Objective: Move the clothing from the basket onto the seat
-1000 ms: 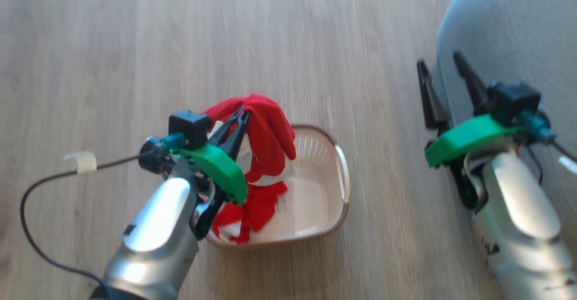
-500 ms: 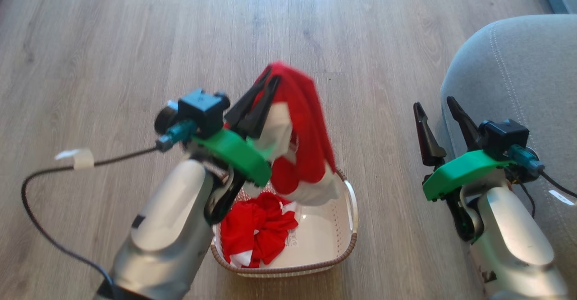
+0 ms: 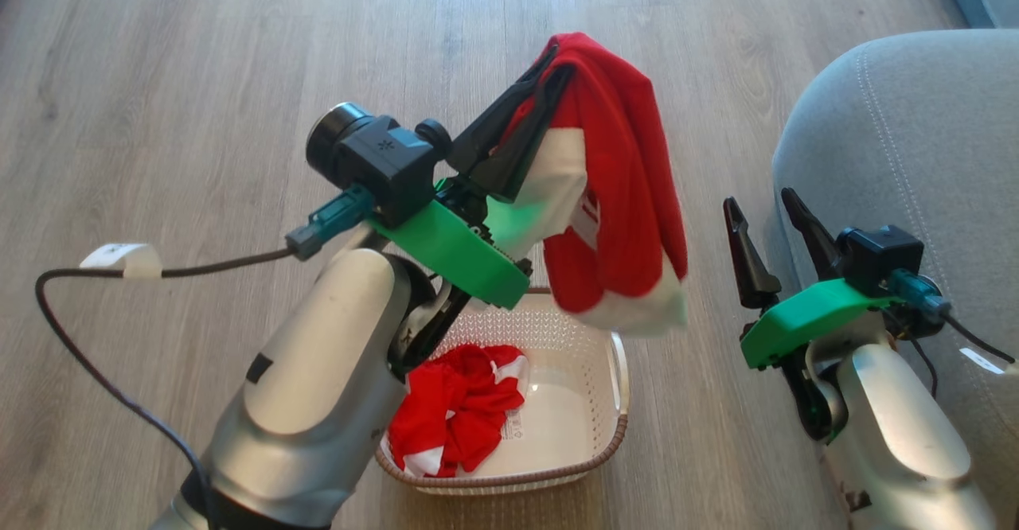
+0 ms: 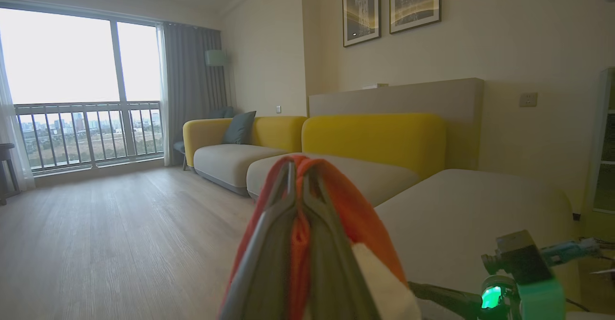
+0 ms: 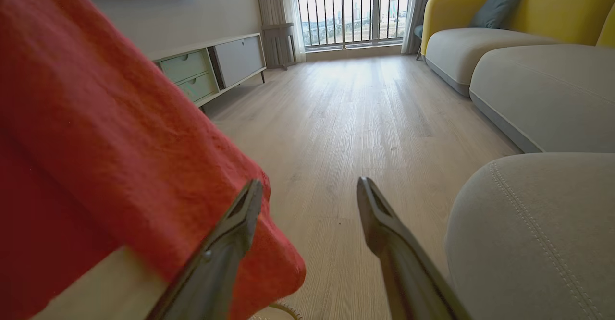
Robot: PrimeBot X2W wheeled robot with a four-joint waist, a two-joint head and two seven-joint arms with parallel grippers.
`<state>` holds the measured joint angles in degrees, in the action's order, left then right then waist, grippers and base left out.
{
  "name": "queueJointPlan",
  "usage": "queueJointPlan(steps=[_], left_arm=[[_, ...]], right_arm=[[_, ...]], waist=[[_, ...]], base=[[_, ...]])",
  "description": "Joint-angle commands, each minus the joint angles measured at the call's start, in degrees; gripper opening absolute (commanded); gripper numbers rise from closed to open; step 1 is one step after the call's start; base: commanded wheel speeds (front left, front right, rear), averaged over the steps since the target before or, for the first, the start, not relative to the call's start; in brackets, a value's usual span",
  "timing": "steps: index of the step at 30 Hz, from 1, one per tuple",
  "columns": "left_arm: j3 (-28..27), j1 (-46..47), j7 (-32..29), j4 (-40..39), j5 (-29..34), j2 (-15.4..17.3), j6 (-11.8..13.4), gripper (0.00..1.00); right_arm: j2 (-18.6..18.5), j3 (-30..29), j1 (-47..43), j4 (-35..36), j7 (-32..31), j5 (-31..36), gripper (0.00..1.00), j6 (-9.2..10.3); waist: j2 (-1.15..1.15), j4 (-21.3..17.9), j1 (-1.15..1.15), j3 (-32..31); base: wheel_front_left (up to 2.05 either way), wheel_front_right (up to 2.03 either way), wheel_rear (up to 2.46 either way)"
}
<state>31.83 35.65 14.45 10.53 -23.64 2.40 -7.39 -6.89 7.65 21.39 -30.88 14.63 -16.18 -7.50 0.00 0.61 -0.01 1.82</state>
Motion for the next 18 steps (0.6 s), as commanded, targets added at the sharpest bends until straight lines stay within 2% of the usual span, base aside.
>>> queueJointPlan(steps=[1, 8, 15, 16, 18], left_arm=[[-1.6, 3.2, 0.5, -2.3, 0.0, 0.5, 0.3, 0.0], [-0.7, 2.9, 0.5, -3.0, -0.3, 0.5, 0.8, 0.0], [0.1, 3.1, 0.5, -3.4, -0.4, 0.5, 0.9, 0.0], [0.1, 3.1, 0.5, -3.4, -0.4, 0.5, 0.9, 0.0], [0.3, 3.1, 0.5, -3.5, -0.4, 0.5, 1.0, 0.0]], right_arm=[[0.7, 1.3, 1.2, 1.6, 0.4, 0.1, 1.0, 0.01], [1.6, 4.0, 2.2, 4.4, 0.4, -0.1, 1.0, 0.01], [0.1, 19.5, 4.0, 18.3, 0.4, -4.4, 1.0, 0.01], [0.1, 19.5, 4.0, 18.3, 0.4, -4.4, 1.0, 0.01], [-1.0, 23.6, 4.5, 20.1, 0.4, -5.4, 1.0, 0.01]], waist=[[0.0, -0.1, 0.01, 0.1], [0.0, -0.4, 0.01, 0.4], [0.0, -0.4, 0.01, 1.0], [0.0, -0.4, 0.01, 1.0], [0.0, -0.3, 0.01, 1.2]], base=[[0.0, 0.0, 0.0], [0.0, 0.0, 0.0], [0.0, 0.0, 0.0], [0.0, 0.0, 0.0], [0.0, 0.0, 0.0]])
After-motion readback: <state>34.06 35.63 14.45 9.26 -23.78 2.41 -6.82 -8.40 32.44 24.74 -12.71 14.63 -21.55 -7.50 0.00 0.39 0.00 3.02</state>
